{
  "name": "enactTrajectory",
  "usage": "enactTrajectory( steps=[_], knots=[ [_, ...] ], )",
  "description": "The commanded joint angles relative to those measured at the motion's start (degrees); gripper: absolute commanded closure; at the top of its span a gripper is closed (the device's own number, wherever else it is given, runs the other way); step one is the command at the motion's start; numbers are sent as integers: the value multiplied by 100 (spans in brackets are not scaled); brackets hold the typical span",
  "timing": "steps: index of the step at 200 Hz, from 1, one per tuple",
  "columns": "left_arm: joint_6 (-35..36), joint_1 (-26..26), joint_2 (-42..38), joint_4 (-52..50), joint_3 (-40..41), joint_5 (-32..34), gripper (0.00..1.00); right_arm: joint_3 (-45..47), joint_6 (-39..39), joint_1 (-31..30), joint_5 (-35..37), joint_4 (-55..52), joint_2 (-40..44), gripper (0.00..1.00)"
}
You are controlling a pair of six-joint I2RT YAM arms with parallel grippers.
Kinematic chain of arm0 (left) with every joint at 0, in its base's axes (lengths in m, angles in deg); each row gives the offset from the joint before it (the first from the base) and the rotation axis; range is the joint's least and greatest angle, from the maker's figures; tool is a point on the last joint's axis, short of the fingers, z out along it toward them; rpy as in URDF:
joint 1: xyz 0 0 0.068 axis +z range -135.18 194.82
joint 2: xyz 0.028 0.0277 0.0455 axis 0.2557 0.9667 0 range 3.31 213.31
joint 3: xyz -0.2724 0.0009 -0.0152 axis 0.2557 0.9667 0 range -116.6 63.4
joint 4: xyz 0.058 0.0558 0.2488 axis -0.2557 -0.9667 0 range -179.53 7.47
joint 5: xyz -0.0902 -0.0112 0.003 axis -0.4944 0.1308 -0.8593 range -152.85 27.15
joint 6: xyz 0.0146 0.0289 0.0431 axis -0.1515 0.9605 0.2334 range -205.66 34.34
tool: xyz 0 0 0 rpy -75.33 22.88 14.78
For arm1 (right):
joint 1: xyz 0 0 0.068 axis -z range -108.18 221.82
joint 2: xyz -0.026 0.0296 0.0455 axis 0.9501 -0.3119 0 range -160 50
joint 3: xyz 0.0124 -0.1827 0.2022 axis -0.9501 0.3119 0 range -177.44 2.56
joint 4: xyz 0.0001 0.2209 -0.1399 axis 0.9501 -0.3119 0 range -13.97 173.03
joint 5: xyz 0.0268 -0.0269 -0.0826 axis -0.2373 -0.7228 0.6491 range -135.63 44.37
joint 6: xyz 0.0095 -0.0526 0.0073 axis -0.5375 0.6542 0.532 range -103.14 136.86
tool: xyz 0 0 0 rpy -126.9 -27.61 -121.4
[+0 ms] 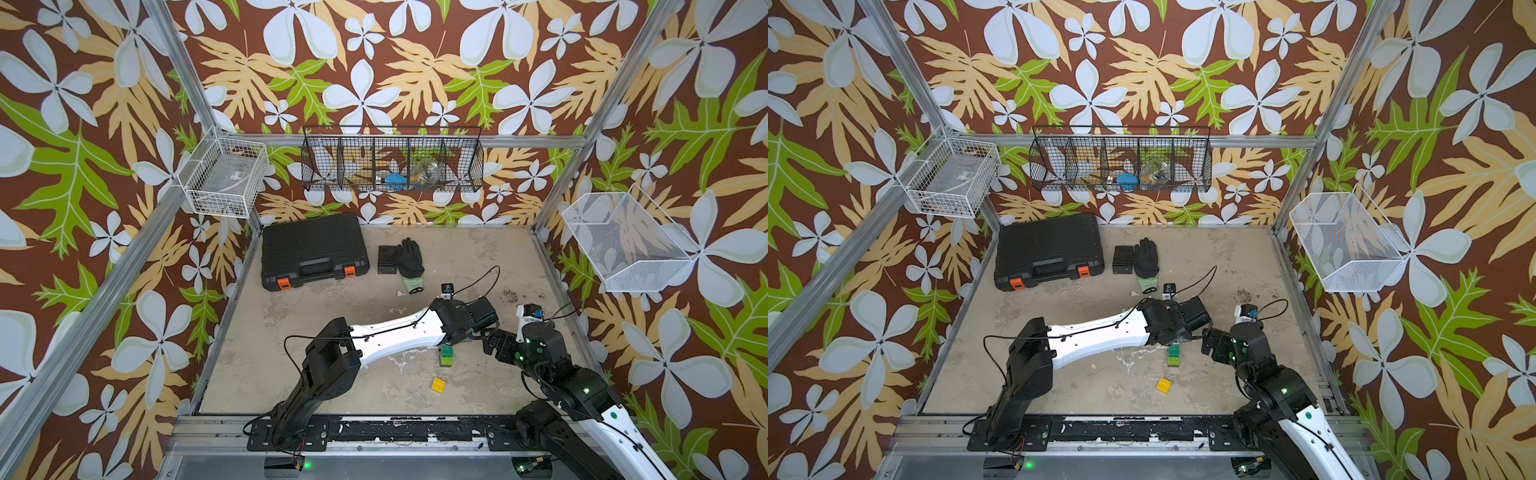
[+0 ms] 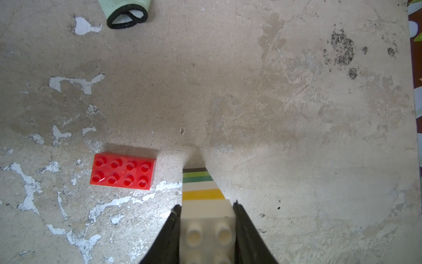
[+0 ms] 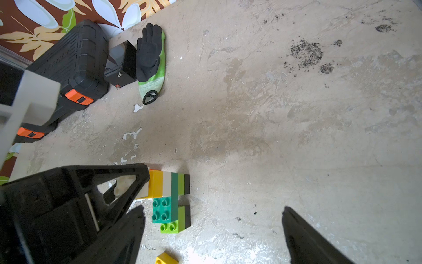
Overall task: Assemble a giraffe with lego
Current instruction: Assemble the lego brick with the lego brick.
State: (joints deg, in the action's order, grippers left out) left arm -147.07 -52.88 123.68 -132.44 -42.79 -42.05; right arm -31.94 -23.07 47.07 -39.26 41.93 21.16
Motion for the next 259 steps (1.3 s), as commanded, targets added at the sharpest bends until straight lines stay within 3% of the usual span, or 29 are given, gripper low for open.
enactTrajectory(
  steps=[1, 127, 206, 259],
  knots=[
    [24, -64, 211, -759, -86, -278, 100, 4, -67, 5, 128, 59, 28, 5],
    [-38, -134, 387, -690, -143, -257, 100, -17, -52, -18, 100, 32, 149, 5],
    [14, -57, 122, -425, -257, -125, 65, -55, 11, -21, 158, 23, 135, 5],
    [134, -51, -145, -423, -253, 65, 30, -37, -21, -11, 162, 23, 152, 5]
  ],
)
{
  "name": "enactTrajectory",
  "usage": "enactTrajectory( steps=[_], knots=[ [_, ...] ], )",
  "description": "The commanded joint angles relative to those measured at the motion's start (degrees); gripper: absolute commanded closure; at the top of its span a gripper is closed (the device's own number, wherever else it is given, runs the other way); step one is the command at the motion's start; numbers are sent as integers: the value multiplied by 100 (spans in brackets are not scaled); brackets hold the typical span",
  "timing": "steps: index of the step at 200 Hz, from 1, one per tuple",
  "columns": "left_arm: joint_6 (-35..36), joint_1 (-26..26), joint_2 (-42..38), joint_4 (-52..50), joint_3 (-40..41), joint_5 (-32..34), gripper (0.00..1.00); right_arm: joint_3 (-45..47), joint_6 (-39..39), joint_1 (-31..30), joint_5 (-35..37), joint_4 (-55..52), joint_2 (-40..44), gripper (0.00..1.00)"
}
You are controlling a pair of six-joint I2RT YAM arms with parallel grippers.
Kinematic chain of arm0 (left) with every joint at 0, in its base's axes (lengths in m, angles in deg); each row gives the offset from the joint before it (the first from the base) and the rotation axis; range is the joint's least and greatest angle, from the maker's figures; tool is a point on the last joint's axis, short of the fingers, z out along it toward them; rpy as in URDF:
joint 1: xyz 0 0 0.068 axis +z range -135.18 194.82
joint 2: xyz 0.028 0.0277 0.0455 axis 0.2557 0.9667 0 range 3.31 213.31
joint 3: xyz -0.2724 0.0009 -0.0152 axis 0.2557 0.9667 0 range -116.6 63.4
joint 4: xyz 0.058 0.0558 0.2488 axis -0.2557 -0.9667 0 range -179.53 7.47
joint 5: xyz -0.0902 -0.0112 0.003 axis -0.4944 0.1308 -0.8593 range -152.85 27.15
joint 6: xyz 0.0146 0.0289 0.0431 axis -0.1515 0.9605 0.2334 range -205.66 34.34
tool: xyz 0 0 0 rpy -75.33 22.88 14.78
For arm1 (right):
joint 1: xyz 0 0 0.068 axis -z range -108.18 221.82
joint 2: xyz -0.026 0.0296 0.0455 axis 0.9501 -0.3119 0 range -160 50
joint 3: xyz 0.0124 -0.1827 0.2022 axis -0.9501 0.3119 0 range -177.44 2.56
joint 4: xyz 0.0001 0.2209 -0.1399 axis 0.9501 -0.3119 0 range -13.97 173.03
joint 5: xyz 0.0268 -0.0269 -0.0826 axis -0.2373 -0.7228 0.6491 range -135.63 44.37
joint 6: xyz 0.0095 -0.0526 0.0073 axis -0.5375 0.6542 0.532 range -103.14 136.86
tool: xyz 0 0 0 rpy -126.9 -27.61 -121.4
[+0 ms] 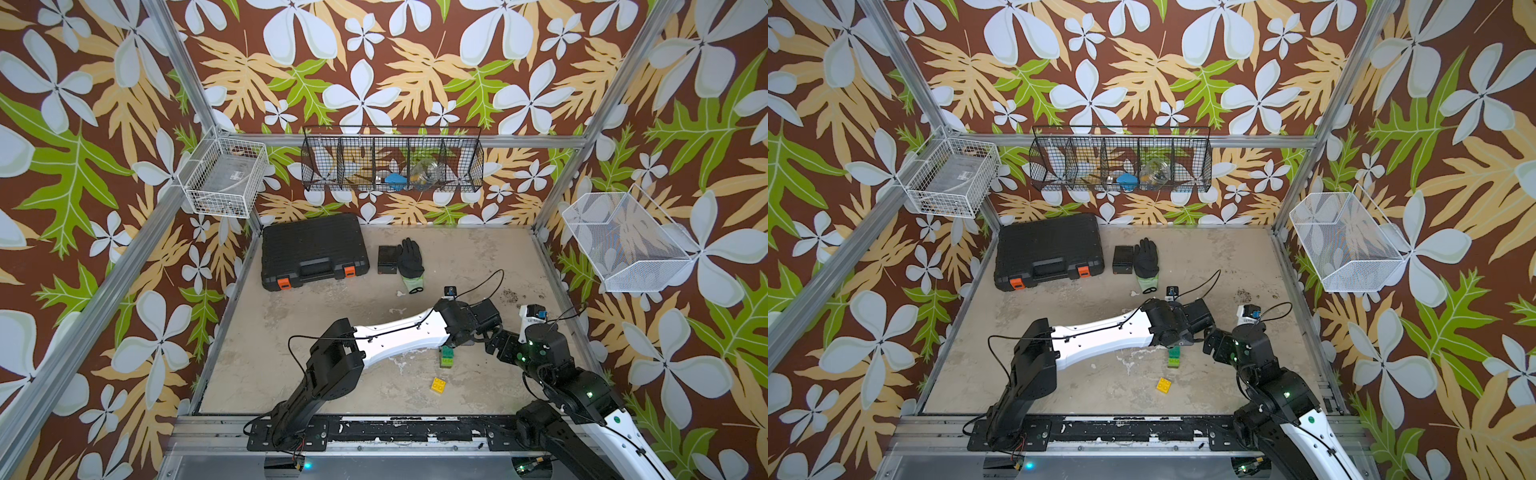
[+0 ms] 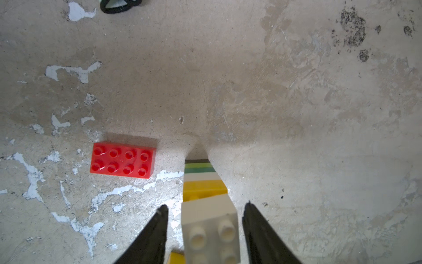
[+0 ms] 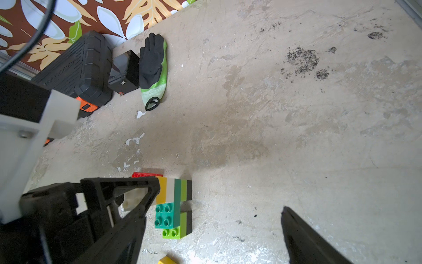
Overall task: Assemble a giraffe with lego
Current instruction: Assemble the lego brick with the lego brick, then adjust the lego brick at the center of the board.
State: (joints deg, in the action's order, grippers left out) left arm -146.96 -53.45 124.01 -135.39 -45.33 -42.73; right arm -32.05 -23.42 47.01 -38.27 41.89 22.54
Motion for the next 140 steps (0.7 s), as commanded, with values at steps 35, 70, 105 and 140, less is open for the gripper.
enactTrajectory(
  steps=[35, 70, 105, 140],
  knots=[
    [223, 21, -514, -153, 3, 374, 19, -145, 146, 3, -34, -29, 15, 1],
    [382, 229, -1440, -72, 719, 635, 17, -382, 177, 3, -522, -460, -235, 0],
    [757, 752, -2621, 727, 2178, 163, 20, -386, -244, -10, -761, -572, -347, 0],
    [1206, 976, -3316, 786, 2835, 111, 22, -1051, -431, -312, -972, -713, -1164, 2]
  ],
)
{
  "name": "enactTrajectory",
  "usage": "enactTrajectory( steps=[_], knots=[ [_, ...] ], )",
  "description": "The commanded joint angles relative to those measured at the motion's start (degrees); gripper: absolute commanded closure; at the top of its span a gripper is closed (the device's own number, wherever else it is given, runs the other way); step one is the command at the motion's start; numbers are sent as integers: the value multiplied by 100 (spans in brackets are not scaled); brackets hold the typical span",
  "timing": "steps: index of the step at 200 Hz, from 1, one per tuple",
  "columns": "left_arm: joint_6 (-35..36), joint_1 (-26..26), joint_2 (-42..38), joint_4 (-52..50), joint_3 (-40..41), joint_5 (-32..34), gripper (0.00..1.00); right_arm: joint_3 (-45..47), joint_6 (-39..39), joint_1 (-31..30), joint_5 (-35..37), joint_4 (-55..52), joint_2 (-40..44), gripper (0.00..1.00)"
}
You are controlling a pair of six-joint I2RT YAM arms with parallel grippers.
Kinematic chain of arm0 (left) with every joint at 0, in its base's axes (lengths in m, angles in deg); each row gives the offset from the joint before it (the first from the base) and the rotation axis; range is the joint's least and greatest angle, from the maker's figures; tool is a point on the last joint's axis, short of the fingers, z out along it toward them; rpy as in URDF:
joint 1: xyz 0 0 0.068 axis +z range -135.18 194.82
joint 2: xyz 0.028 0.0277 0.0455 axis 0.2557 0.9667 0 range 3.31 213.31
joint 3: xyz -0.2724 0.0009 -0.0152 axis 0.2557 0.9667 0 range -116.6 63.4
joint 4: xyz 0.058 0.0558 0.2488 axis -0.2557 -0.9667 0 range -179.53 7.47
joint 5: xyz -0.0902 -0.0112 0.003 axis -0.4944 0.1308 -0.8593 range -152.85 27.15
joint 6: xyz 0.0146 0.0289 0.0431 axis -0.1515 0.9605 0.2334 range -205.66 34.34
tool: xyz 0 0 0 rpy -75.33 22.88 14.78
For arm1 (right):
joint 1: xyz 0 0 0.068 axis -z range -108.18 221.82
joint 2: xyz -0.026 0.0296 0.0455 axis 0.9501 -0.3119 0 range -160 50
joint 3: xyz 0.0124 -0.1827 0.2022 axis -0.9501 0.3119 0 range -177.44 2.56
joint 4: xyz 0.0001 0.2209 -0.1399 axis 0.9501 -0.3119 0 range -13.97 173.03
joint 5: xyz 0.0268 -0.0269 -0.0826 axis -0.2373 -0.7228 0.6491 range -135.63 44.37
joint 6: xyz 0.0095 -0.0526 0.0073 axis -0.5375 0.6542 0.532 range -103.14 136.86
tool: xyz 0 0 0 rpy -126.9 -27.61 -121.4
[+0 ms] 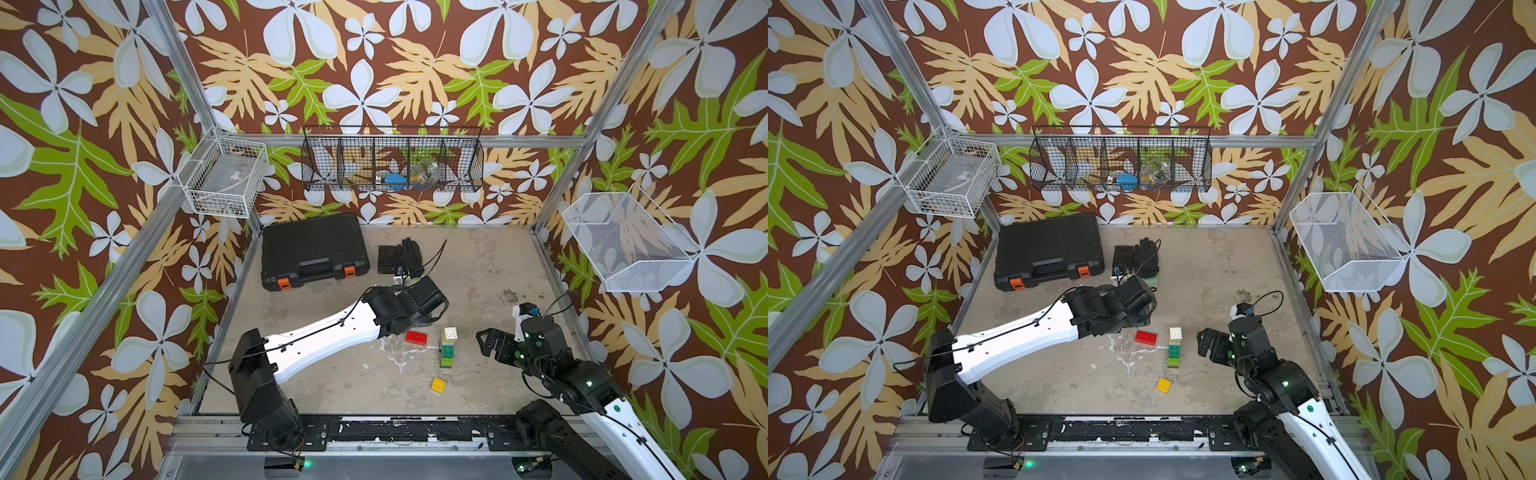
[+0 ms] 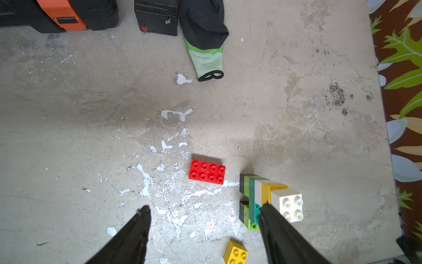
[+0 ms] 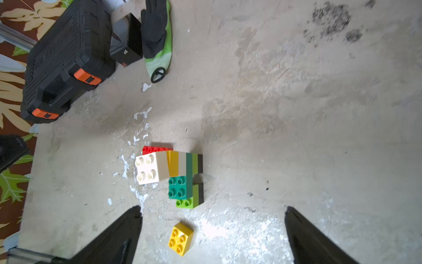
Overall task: Assemble a giraffe with lego
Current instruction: Adjust the lego brick at the center of the board.
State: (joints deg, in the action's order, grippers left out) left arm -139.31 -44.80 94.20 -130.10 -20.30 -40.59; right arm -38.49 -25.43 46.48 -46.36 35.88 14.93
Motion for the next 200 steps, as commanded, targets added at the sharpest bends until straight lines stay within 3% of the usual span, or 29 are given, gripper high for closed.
enactTrajectory(
  steps=[1, 79, 131, 167, 200],
  knots=[
    [451, 122, -357, 262, 352, -115, 22, -440, -233, -286, -155, -120, -430, 2],
    [1272, 660, -1606, 940, 2001, -1037, 24, -1458, -446, -2231, 646, -302, -2533, 8],
    [1437, 749, -1847, 872, 2200, -1070, 24, -1385, -843, -2289, 1155, 34, -2830, 11],
    [1521, 866, -1871, 846, 2179, -1084, 25, -1396, -721, -2286, 1112, 231, -3256, 11],
    [1550, 883, -1917, 846, 2213, -1066, 25, -1362, -678, -2265, 1196, 344, -3392, 25]
  ],
)
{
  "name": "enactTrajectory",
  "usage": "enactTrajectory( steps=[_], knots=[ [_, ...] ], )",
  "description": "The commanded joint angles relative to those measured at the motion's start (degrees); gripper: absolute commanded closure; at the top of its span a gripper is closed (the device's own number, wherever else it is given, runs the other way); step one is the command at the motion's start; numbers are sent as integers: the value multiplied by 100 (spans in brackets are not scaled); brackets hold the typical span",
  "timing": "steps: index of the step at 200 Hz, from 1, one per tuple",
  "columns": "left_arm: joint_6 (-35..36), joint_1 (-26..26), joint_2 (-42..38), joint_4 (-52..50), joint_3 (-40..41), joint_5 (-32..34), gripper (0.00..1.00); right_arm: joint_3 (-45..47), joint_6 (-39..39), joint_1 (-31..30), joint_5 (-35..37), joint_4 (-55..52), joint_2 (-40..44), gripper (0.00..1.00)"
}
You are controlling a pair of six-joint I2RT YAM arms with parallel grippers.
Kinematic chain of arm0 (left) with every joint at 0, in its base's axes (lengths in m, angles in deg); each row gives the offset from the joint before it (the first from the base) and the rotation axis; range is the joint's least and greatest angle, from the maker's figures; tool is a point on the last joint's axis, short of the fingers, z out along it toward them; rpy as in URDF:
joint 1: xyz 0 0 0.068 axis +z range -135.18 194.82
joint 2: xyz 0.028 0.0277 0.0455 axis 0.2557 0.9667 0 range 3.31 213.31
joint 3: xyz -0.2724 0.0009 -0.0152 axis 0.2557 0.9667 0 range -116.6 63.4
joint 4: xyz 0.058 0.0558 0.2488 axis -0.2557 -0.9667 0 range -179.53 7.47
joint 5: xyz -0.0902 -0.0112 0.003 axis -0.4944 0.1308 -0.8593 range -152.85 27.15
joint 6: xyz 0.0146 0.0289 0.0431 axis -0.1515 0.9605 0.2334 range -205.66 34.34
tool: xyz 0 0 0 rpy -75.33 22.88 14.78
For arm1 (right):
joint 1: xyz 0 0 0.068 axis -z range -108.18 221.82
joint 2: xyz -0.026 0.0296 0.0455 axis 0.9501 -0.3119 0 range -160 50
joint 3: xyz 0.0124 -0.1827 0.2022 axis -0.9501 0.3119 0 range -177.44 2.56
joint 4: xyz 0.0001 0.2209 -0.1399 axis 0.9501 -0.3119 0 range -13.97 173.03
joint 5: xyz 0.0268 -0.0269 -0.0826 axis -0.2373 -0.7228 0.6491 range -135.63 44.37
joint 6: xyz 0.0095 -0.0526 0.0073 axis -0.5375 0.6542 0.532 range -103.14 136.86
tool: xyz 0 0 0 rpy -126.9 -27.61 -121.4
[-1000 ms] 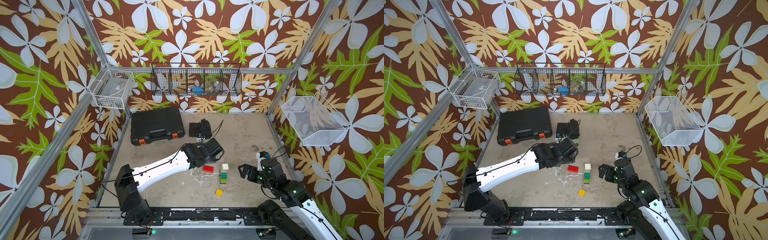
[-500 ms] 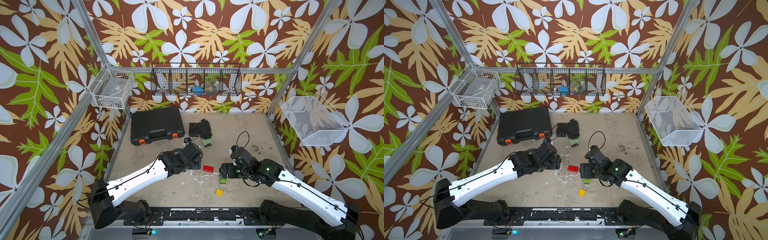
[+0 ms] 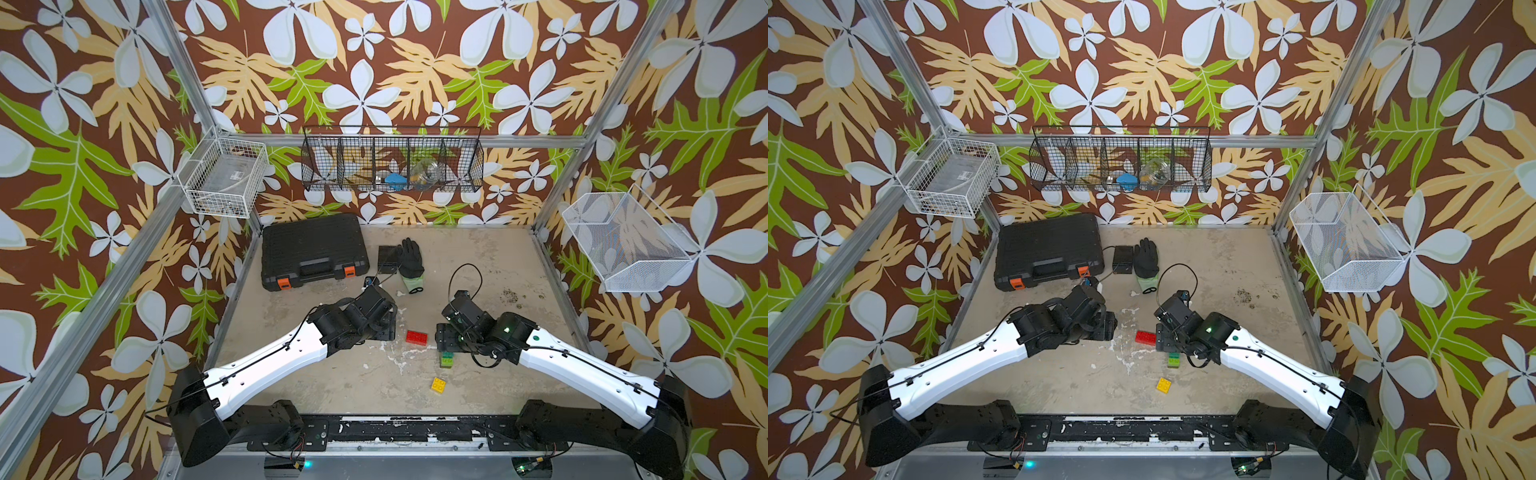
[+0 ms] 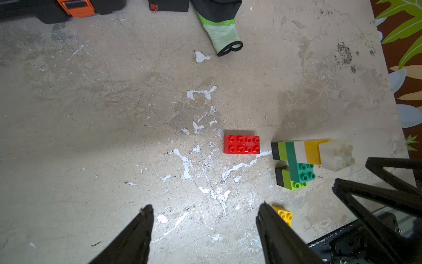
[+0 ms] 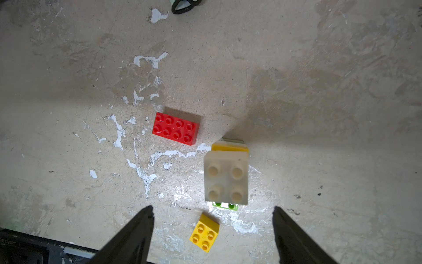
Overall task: Assemble a giraffe with lego
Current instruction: Adjust the lego brick at the center of the board.
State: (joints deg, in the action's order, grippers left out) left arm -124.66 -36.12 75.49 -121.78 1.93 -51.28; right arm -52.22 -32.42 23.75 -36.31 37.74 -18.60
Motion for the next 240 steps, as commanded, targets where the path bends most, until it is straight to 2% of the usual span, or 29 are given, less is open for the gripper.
enactTrajectory(
  steps=[1, 140, 194, 240],
  knots=[
    [82, 19, -51, 13, -8, 3, 25, 15, 18, 13, 192, 169, -44, 25],
    [103, 145, -12, 70, 52, 27, 26, 238, 472, 579, -246, 660, -327, 36],
    [145, 237, 8, 90, 69, -6, 26, 188, 500, 584, -207, 602, -421, 49],
    [142, 251, 32, 145, 66, -35, 27, 139, 475, 582, -111, 487, -431, 73]
  ],
)
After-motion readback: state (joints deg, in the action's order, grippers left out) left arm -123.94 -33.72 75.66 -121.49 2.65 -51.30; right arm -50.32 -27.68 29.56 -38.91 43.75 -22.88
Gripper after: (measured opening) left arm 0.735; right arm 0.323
